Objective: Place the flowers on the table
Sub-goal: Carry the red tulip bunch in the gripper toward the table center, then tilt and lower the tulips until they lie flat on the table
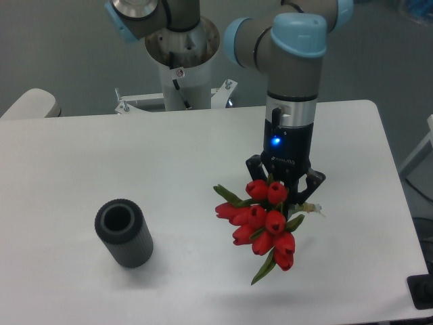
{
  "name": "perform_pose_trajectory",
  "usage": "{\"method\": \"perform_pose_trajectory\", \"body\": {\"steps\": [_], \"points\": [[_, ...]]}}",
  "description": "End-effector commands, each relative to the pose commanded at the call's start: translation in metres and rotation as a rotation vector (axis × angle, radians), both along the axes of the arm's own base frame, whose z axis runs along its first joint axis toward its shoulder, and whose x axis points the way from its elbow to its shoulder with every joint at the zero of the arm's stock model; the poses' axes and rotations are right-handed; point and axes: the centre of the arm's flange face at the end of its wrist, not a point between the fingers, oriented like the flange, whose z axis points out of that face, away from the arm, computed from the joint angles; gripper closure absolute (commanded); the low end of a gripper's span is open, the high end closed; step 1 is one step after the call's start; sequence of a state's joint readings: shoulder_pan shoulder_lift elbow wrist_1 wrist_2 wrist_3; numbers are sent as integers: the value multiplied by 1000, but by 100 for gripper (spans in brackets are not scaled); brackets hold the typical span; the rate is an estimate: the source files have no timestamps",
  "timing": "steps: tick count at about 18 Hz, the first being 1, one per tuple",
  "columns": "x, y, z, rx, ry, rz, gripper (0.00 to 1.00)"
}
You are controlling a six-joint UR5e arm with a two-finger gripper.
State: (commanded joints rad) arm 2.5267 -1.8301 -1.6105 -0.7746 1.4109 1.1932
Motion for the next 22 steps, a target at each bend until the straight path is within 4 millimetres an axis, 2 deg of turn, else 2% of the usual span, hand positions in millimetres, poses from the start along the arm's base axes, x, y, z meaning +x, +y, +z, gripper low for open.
{"method": "perform_pose_trajectory", "body": {"steps": [3, 5, 7, 10, 15, 17, 22], "points": [[12, -1, -22, -154, 70, -24, 67], [31, 8, -39, -249, 104, -63, 67], [43, 5, -60, -344, 125, -73, 67], [55, 4, -77, -457, 163, -110, 67], [68, -10, -110, -528, 125, -119, 67], [76, -18, -130, -554, 93, -127, 67], [85, -17, -151, -587, 65, -147, 67]]}}
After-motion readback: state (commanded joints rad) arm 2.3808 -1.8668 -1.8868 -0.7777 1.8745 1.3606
